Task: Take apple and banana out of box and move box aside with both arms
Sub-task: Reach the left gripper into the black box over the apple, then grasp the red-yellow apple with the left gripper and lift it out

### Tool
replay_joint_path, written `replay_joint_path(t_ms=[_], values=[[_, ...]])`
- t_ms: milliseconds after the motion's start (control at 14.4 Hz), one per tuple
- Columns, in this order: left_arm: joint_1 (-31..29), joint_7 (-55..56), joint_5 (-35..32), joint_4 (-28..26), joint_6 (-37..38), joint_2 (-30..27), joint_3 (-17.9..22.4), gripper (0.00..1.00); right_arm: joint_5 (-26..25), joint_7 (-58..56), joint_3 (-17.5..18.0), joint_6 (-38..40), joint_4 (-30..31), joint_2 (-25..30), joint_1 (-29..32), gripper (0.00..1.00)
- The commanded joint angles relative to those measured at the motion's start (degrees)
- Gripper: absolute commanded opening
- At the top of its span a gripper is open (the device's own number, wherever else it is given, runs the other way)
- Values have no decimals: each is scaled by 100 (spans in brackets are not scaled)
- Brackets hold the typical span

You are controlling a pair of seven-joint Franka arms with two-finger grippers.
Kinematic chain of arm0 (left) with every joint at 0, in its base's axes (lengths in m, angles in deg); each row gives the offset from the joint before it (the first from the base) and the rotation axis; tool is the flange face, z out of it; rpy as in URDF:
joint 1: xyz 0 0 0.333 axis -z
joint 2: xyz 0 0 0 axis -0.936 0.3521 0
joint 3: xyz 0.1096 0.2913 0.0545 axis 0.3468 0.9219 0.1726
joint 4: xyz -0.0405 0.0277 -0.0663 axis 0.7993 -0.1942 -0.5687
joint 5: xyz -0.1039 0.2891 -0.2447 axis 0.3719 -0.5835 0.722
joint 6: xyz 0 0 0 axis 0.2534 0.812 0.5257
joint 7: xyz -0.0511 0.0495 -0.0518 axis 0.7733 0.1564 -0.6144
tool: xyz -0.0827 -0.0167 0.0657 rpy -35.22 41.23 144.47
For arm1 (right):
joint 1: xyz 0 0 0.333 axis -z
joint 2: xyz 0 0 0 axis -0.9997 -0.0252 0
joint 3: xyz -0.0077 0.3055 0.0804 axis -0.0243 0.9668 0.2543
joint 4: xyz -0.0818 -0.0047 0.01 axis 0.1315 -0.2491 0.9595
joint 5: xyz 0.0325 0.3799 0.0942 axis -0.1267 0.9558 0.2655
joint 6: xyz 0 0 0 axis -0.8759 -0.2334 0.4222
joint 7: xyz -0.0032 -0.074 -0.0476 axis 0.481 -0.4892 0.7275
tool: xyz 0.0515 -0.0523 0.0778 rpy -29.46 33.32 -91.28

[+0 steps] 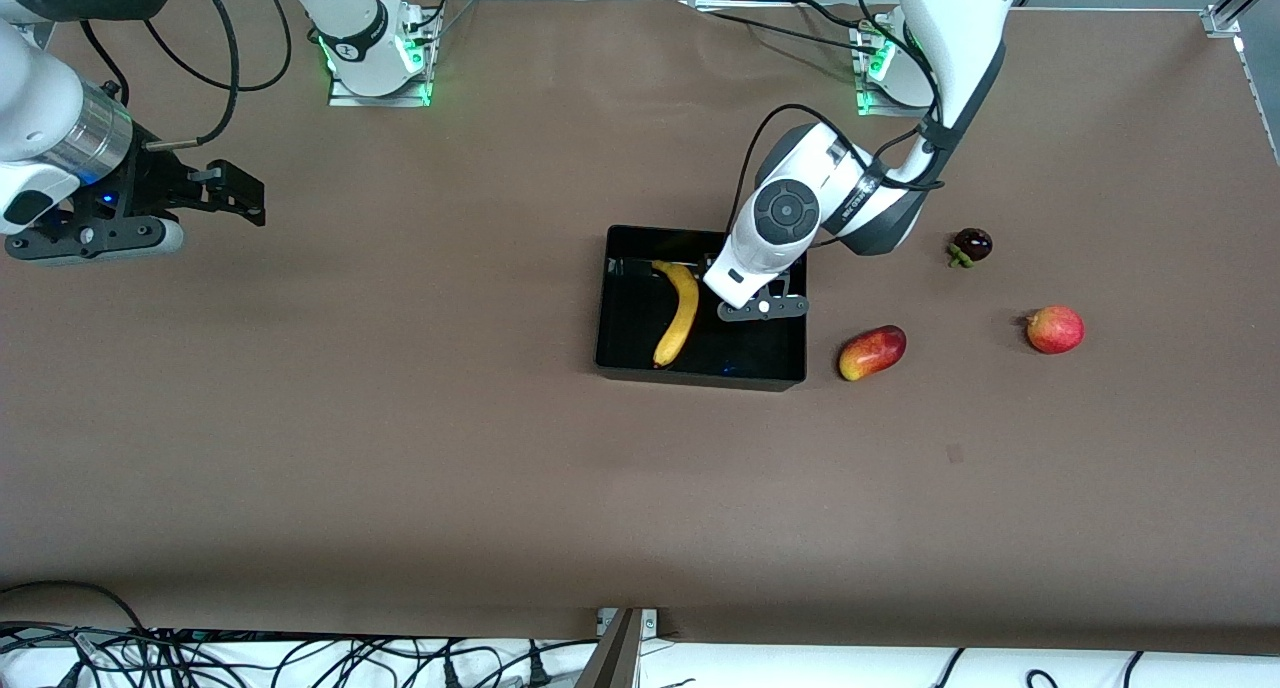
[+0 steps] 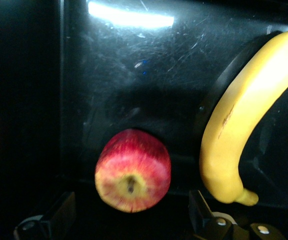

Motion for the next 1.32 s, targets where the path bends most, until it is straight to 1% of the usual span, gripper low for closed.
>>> replay_joint_path(t_ms=[0, 208, 278, 347, 417, 486, 625, 694, 764, 903, 972, 1111, 1250], values=[[5, 32, -56, -331, -534, 34, -4, 100, 52, 31, 6, 87, -92, 3, 5, 100], [5, -21, -64, -331, -684, 139, 4, 100, 43, 31, 6, 78, -92, 3, 5, 100], [5, -21, -64, -331, -719, 157, 4, 84, 52, 31, 6, 87, -92, 3, 5, 100], [5, -30, -64, -331, -711, 157, -4, 57, 43, 31, 6, 87, -92, 3, 5, 100], [5, -47, -64, -331, -685, 149, -4, 41, 43, 31, 6, 87, -92, 3, 5, 100], [-4, -47, -64, -314, -658, 105, 4, 30, 43, 31, 6, 87, -92, 3, 5, 100], [-48, -30, -56, -227, -545, -44, 4, 29, 52, 31, 6, 87, -92, 3, 5, 100], [-74, -30, -56, -95, -396, -141, 13, 29, 52, 31, 6, 87, -92, 3, 5, 100], [-135, -38, -56, 80, -81, -237, 22, 29, 52, 31, 6, 87, -92, 3, 5, 100], [-276, -187, -56, 641, 927, -370, 48, 29, 52, 31, 6, 78, -92, 3, 5, 100], [-364, -431, -56, 940, 1472, -405, 101, 29, 52, 31, 6, 87, -92, 3, 5, 100], [-671, -1282, -56, 1380, 2291, -484, 232, 30, 52, 31, 6, 87, -92, 3, 5, 100], [-961, -2187, -56, 1567, 3073, -537, 364, 31, 52, 31, 6, 87, -92, -6, 5, 100]])
